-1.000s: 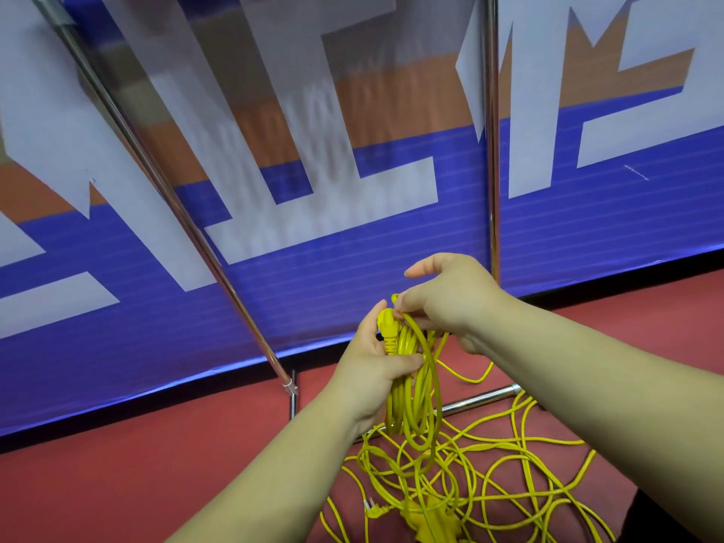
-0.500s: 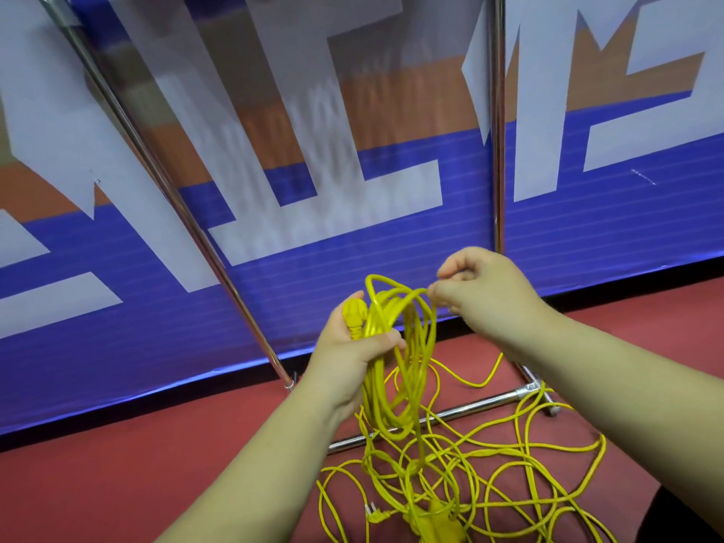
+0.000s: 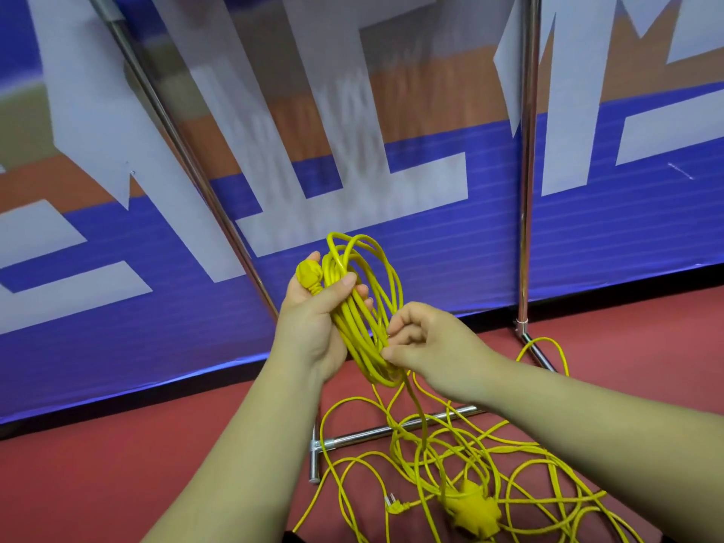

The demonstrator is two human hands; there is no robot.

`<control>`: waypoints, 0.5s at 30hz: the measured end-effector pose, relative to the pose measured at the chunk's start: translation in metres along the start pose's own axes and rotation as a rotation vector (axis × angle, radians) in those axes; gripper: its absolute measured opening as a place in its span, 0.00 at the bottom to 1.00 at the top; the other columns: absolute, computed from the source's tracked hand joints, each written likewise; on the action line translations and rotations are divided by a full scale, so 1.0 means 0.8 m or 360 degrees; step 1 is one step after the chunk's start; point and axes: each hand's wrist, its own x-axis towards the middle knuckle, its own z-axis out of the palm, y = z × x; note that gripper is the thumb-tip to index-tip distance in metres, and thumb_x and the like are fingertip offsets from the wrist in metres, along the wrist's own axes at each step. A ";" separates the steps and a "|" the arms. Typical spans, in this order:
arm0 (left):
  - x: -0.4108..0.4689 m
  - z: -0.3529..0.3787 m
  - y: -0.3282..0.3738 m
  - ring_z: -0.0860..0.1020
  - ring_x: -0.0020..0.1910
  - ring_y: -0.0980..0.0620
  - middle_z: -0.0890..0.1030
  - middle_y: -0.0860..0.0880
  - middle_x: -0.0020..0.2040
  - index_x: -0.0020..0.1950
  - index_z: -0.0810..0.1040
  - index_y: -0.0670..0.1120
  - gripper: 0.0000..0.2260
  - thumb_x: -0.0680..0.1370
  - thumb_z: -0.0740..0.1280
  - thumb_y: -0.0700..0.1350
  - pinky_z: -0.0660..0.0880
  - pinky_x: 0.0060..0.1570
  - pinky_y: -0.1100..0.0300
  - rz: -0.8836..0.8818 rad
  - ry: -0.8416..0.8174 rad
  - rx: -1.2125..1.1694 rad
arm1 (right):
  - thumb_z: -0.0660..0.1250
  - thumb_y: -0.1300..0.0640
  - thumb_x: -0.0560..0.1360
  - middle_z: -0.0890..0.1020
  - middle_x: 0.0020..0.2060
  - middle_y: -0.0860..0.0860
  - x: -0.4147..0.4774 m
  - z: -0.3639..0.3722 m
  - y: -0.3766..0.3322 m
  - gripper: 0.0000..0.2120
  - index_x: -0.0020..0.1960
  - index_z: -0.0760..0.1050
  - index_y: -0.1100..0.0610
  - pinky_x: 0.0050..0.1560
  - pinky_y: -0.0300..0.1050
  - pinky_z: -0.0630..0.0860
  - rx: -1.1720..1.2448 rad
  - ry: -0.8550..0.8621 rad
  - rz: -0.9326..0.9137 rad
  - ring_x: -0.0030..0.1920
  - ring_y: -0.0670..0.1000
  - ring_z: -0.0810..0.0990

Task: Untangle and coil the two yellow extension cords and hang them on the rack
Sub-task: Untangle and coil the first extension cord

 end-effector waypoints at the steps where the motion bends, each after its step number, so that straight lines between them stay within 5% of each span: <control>1: 0.001 -0.003 0.002 0.82 0.34 0.50 0.79 0.45 0.40 0.67 0.69 0.47 0.22 0.77 0.64 0.28 0.81 0.34 0.55 -0.0003 0.0026 -0.0038 | 0.73 0.64 0.74 0.83 0.36 0.50 0.001 0.002 -0.002 0.09 0.48 0.75 0.56 0.44 0.45 0.75 -0.0014 0.0030 -0.0018 0.38 0.49 0.78; 8: 0.016 -0.027 0.017 0.79 0.32 0.51 0.76 0.45 0.38 0.52 0.70 0.45 0.13 0.76 0.67 0.30 0.78 0.32 0.57 -0.0049 0.0186 -0.0237 | 0.74 0.64 0.74 0.87 0.40 0.49 0.002 0.007 -0.018 0.10 0.51 0.85 0.50 0.48 0.42 0.80 0.0067 0.0127 -0.0130 0.42 0.45 0.85; 12: 0.021 -0.033 0.028 0.78 0.30 0.52 0.76 0.44 0.40 0.66 0.69 0.46 0.25 0.72 0.70 0.34 0.76 0.29 0.60 -0.0011 0.0321 -0.0264 | 0.73 0.60 0.75 0.87 0.42 0.55 -0.004 0.006 -0.018 0.09 0.53 0.86 0.51 0.54 0.56 0.80 0.0092 -0.0087 -0.0040 0.43 0.52 0.85; 15: 0.017 -0.030 0.032 0.76 0.30 0.51 0.78 0.44 0.42 0.73 0.62 0.54 0.28 0.79 0.65 0.32 0.75 0.29 0.60 0.0111 0.0295 -0.0185 | 0.71 0.63 0.76 0.86 0.42 0.59 -0.009 0.011 -0.013 0.09 0.53 0.85 0.53 0.54 0.53 0.80 0.0142 -0.0157 -0.0004 0.42 0.52 0.83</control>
